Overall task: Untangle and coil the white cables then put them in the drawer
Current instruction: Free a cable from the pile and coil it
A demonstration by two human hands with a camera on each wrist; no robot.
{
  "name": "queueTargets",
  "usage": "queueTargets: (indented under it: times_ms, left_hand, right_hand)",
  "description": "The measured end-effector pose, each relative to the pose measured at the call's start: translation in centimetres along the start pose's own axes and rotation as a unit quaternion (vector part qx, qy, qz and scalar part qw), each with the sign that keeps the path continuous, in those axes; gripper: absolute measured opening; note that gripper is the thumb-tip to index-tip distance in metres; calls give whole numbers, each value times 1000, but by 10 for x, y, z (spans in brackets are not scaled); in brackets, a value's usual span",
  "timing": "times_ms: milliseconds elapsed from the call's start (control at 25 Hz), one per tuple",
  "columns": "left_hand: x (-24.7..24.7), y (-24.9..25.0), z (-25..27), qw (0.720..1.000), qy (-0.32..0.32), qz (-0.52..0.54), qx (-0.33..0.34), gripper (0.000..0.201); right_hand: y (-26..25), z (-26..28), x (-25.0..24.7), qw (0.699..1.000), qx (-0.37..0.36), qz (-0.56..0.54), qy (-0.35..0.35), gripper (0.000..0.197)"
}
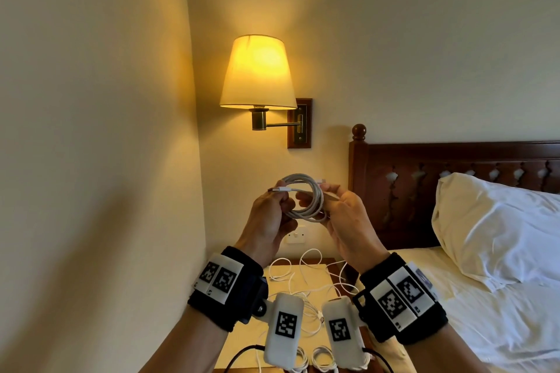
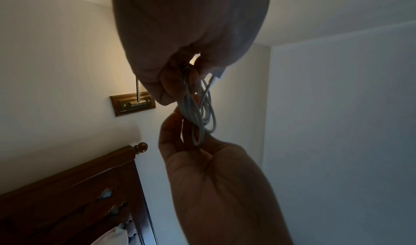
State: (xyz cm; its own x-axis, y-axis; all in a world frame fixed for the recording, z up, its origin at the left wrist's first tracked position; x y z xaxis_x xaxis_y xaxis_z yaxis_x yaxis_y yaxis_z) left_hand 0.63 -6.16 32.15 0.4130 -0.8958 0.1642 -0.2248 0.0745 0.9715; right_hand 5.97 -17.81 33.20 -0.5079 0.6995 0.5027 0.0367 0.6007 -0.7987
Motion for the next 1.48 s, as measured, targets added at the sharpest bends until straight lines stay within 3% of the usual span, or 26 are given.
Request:
queueTargets:
  times_ms: [120,280,440,560,680,840,1040,1160,1280,1400,1480]
  left_hand:
    - [-1,2,-2,1000,-6,-11,10,26]
    - [-4,7,-3,998,2,-53,37,23]
    - [-1,14,-1,993,9,-89,73,25]
    - [-3,13,0,987,27,-122,99,28]
    - [-9,2,0,987,38,-119,103,30]
    - [-12,2,-6,986,15,-126,106,32]
    - [-6,16,7,958,-43,-202,196,12]
    - [-17,19,8,973,20,-111,201,19]
    - [-36,17,9,977,108,-13,184,21]
    - [-37,27,11,971,108,-50,206,17]
    - [-33,37,12,963,95,-105,227,15]
  right_hand:
    - [-9,-2,10,999,-24,6,-24,16]
    - [-26,6,32,955,-133,242,-106,23]
    - [-40,6,25,930,-230,284,-42,12]
    - [-52,7,20,884,-279,375,30,8]
    - [-64,1,14,911,-280,301,43,7]
    - [-59,-5,6,952,-225,203,34,6]
    - [-61,-17,-17,972,-178,131,79,14]
    - [-54,-16,-22,978,-159,99,91,13]
    - [-51,-15,-24,978,-154,103,91,15]
    - [-49,-19,-21,976,-133,153,76,17]
    - [-44,-23,-11,969,-97,226,22,8]
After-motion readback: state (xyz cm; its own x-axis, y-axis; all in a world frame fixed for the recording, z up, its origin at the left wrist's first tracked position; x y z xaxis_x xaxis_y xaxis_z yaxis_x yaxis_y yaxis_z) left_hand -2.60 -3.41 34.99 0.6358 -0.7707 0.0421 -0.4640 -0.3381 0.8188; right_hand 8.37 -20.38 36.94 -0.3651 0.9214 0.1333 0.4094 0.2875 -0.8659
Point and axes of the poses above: each hand's wrist, its own z-axis away from the middle knuckle, its own x-axis out of the palm, y = z × x, the point moved 10 cm from there along -z, towards the middle knuckle, and after that the axes turned 12 degrees about -z, right-handed, at the moved point
